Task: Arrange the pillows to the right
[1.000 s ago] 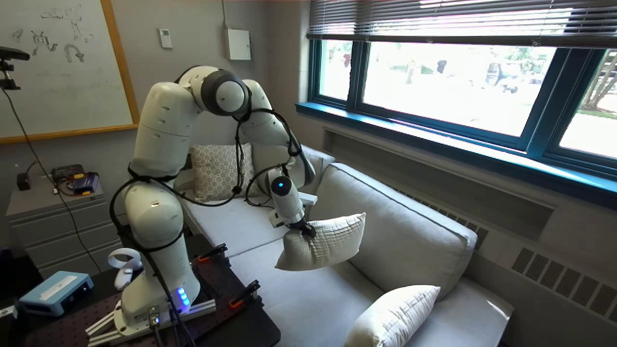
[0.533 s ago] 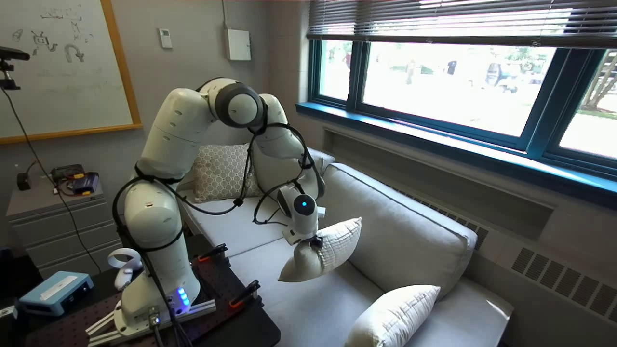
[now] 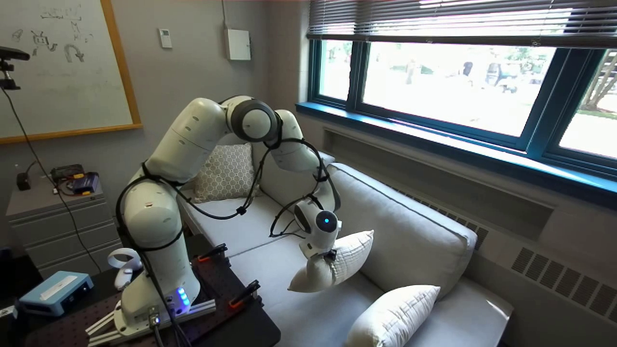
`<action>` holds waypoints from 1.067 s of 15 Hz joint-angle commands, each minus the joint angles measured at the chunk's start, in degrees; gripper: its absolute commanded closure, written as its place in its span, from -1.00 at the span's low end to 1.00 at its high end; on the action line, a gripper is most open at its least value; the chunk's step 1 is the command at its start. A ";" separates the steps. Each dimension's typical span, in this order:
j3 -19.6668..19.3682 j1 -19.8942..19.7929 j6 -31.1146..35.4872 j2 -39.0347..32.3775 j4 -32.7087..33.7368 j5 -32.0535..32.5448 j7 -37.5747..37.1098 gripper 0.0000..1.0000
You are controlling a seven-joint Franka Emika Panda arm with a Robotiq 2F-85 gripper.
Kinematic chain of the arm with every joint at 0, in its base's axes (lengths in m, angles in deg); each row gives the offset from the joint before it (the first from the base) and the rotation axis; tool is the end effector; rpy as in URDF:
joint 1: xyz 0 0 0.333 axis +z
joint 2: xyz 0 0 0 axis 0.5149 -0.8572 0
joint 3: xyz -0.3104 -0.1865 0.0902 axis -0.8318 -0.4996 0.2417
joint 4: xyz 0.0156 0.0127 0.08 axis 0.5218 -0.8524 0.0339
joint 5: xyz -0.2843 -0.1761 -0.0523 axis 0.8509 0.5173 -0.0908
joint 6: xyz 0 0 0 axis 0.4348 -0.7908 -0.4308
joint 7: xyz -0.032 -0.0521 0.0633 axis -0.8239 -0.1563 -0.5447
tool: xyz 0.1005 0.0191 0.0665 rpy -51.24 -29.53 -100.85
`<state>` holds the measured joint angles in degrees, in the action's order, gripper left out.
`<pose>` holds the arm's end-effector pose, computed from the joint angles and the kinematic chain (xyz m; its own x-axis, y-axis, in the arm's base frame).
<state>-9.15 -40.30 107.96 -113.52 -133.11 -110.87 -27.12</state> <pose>0.4968 -0.1651 0.1551 -0.7212 -0.5131 -0.4653 -0.6133 0.7853 0.0847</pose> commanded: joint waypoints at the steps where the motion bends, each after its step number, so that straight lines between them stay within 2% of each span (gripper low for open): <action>1: -1.79 0.02 -2.65 -2.43 4.17 1.94 -2.93 0.99; 6: -3.29 -0.78 -4.39 -7.86 9.78 4.41 -6.18 0.99; 16: -5.60 -4.96 -8.48 -16.21 19.42 7.15 -9.93 0.99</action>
<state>-14.32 -43.75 101.82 -128.02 -117.56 -105.28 -34.91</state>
